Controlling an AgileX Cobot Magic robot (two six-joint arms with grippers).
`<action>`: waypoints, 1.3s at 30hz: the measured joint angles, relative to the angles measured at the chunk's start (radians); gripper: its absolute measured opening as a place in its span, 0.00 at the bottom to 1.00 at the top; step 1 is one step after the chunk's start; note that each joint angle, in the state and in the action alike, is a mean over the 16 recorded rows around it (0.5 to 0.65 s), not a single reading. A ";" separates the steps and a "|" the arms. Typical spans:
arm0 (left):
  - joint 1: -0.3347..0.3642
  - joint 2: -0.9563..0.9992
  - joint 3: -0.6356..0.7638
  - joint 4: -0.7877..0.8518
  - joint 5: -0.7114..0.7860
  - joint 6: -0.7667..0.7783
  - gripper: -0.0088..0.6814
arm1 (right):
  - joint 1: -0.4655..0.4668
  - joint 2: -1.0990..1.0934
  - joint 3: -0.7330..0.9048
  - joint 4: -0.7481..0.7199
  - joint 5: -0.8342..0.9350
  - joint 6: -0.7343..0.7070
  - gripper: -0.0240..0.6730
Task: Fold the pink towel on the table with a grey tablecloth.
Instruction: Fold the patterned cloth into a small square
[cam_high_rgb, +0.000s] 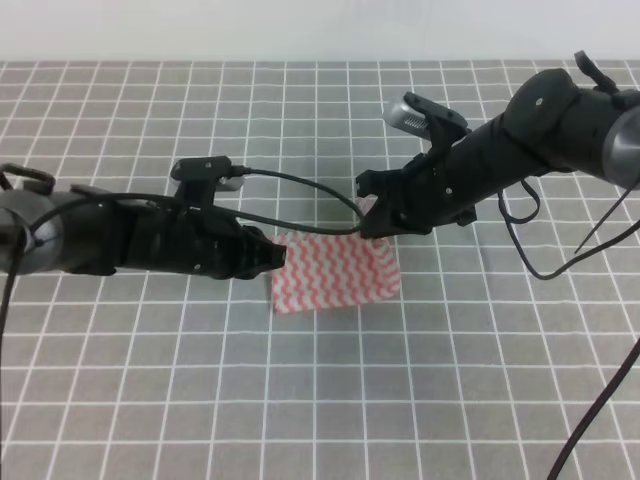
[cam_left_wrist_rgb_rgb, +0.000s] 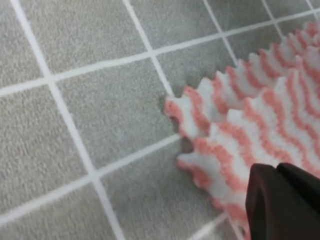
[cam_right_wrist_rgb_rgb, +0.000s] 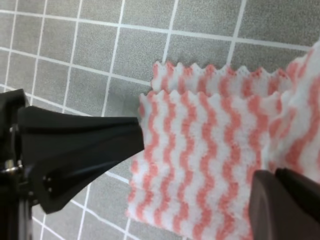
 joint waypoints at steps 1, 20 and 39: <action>0.000 0.007 -0.002 -0.009 -0.001 0.008 0.01 | 0.000 0.000 0.000 0.001 0.000 0.000 0.01; 0.000 0.052 -0.022 -0.072 -0.022 0.053 0.01 | 0.067 0.001 0.000 0.037 -0.026 -0.002 0.01; 0.000 0.053 -0.023 -0.073 -0.023 0.057 0.01 | 0.119 0.052 0.000 0.133 -0.057 -0.056 0.01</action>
